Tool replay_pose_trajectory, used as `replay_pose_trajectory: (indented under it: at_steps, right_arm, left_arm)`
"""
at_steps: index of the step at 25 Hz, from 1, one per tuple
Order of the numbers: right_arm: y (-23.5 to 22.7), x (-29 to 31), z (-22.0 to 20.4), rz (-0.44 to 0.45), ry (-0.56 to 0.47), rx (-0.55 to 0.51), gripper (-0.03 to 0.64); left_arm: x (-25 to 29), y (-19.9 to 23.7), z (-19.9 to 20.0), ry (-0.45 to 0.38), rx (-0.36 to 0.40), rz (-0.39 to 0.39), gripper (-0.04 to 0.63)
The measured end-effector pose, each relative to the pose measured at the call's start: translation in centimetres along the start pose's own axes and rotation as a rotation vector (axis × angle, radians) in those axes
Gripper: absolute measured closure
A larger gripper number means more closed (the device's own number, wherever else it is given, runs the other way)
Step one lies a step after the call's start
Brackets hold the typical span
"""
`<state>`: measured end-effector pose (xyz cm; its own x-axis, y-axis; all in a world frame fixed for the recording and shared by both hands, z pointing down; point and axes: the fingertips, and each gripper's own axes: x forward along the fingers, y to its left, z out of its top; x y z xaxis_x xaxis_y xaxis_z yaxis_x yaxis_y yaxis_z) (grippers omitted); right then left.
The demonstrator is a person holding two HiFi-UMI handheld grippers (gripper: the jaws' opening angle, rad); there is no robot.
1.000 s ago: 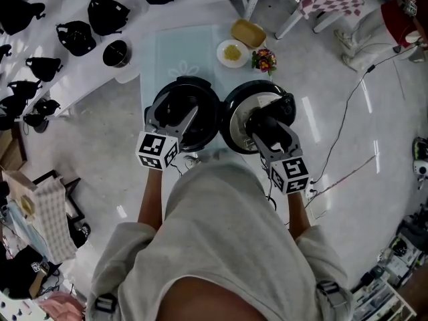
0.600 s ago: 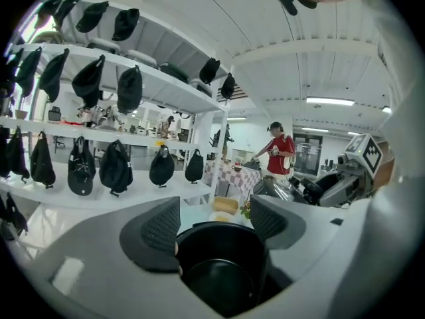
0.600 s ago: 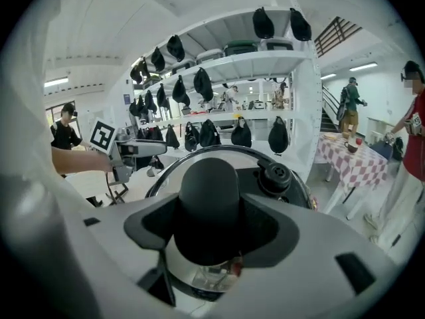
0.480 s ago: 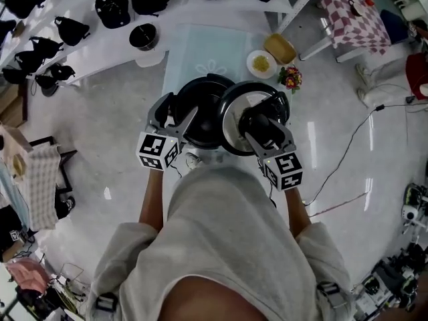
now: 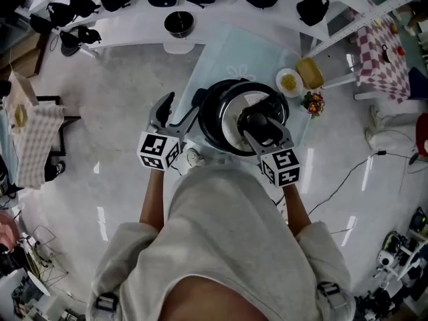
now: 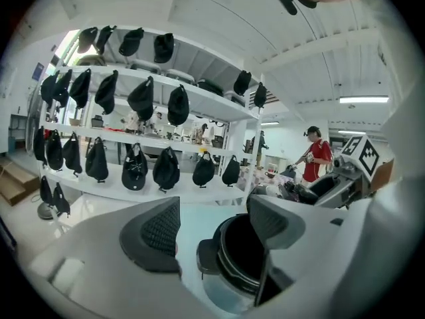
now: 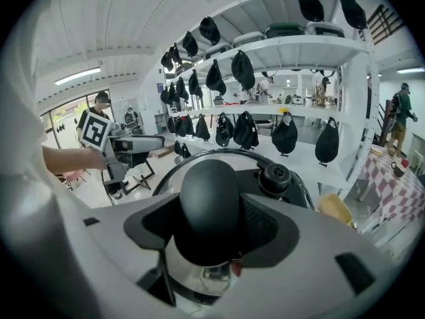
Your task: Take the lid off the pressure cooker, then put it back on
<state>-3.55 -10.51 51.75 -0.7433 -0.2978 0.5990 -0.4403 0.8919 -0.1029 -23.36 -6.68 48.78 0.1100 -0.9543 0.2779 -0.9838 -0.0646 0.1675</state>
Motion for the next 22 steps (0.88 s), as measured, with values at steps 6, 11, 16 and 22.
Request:
replay_pose_trajectory:
  at_steps: [6,11,16,22]
  right_arm:
    - [0.9,2.5,0.3,0.022,0.064,0.011,0.345]
    - [1.9,3.9,0.2,0.039,0.118,-0.028,0.345]
    - [2.7,5.4,-0.2,0.075,0.191,-0.034,0.345]
    - [2.7,6.6,-0.5,0.126,0.305,-0.014,0.345]
  left_arm:
    - [-2.3,2.4,-0.2,-0.013,-0.023,0.06,0.267]
    - [-2.9,3.1,-0.2,-0.02,-0.027,0.062,0.267]
    - [-2.8,3.3,-0.5,-0.018,-0.023,0.036,0.267]
    - [-2.6,3.1,-0.7,-0.007,-0.022,0.008,0.267]
